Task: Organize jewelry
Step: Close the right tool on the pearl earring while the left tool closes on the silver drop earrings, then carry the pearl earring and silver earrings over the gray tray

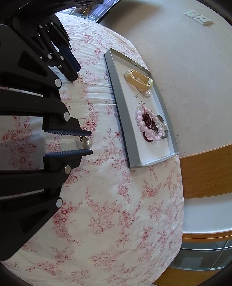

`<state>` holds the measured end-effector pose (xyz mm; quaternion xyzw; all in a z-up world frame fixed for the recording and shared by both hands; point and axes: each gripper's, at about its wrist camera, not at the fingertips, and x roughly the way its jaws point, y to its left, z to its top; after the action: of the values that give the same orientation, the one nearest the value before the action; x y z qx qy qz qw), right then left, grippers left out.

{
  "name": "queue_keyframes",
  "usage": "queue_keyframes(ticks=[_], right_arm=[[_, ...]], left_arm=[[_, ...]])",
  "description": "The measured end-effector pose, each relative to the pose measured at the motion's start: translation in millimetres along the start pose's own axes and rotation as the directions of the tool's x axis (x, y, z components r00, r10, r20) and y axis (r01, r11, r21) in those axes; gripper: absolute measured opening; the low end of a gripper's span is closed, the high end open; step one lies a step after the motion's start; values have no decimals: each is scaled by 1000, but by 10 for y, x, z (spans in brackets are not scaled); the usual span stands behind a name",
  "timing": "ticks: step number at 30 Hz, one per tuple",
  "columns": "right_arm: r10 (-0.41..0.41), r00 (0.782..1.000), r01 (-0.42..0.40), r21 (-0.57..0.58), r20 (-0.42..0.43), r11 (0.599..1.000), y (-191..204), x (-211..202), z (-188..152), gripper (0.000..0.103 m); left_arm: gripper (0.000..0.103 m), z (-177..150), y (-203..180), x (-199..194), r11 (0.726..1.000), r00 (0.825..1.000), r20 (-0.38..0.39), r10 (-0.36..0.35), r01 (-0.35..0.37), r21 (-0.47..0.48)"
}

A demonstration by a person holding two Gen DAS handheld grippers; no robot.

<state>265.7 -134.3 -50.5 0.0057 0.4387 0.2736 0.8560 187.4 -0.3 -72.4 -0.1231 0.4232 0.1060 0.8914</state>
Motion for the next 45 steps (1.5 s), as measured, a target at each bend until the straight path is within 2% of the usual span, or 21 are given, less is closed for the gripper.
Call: queue_keyframes(ticks=[2, 5, 8, 18, 26, 33, 45], right_arm=[[4, 1000, -4, 2, -1, 1000, 9, -4, -10, 16], [9, 1000, -9, -2, 0, 1000, 30, -13, -23, 16], [14, 1000, -14, -3, 2, 1000, 41, -26, -34, 16], [23, 1000, -23, 18, 16, 1000, 27, -168, -35, 16], [33, 999, -33, 17, 8, 999, 101, -325, -7, 16], [38, 999, -38, 8, 17, 999, 171, -534, 132, 16], [44, 997, -38, -96, 70, 995, 391, -664, 773, 16]], left_arm=[[18, -3, 17, -6, 1000, 1000, 0, -4, 4, -5], [6, -5, 57, -3, 999, 1000, -2, -23, 23, -27], [6, -9, 108, -9, 997, 998, 1, -55, 55, -50], [6, -111, 176, -137, 998, 999, -10, -48, 48, -42], [6, -97, 232, -387, 999, 999, -9, -31, 31, -34], [6, 102, 244, -673, 999, 1000, 8, -30, 30, -29], [6, 792, 293, -993, 999, 996, 87, -6, 10, -38]])
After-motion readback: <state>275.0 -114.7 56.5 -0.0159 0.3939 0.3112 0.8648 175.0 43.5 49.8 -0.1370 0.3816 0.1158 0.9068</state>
